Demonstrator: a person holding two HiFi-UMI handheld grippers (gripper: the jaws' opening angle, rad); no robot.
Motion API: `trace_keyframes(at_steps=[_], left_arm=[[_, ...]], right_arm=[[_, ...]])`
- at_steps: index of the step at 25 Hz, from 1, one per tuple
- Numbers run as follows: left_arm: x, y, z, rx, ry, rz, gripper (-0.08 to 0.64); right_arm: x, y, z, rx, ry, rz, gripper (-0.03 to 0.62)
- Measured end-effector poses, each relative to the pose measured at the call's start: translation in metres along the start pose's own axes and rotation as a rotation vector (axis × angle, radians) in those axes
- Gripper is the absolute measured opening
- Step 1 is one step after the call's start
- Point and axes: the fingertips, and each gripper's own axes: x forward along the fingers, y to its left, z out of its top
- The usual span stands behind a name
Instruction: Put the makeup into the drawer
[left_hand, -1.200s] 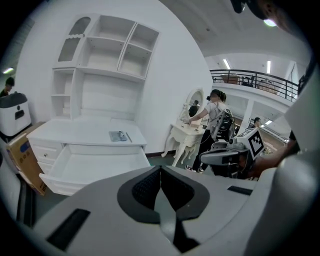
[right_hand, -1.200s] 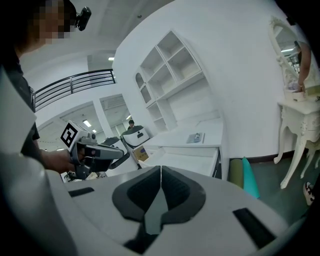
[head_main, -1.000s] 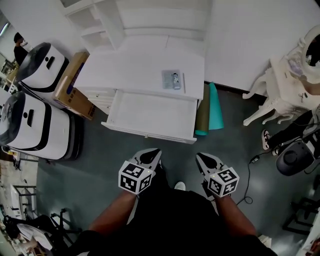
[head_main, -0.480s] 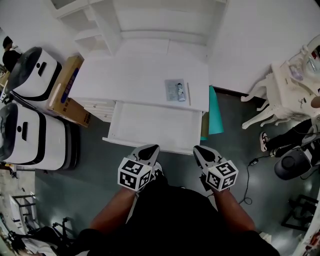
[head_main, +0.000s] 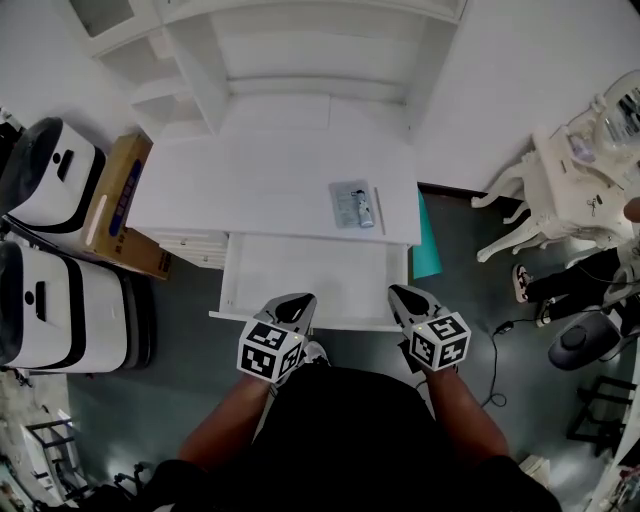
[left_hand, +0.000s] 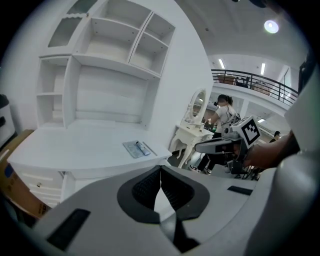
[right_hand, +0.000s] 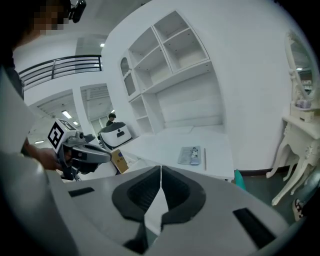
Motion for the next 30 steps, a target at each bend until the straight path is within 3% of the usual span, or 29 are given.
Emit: trace_keyframes(at_steps=[7,13,20,30], left_arm=[[0.009,0.025,-0.005,0.042,0.046,-0.04,0.011],[0.015,0.025,-0.006,0.015,0.05,-0.033,0.011],[0.03,0.036,-0.003,-0.054,0.044,0.056,0.011],[0.049,0.038,0.004,-0.104,0.054,0.154,0.011]], right_arm=[[0.045,-0.018,-0.002,-0.043,0.041,-0.091,0.028],[0.063,-0.038,0.002,-0.068,0.069,-0.109,0.028],[0.093,-0.078,0.009,-0.098,0.113,-0.108,0.028],[0.165,-0.145,0.01,-0.228,0.198,-0.116,0.029]])
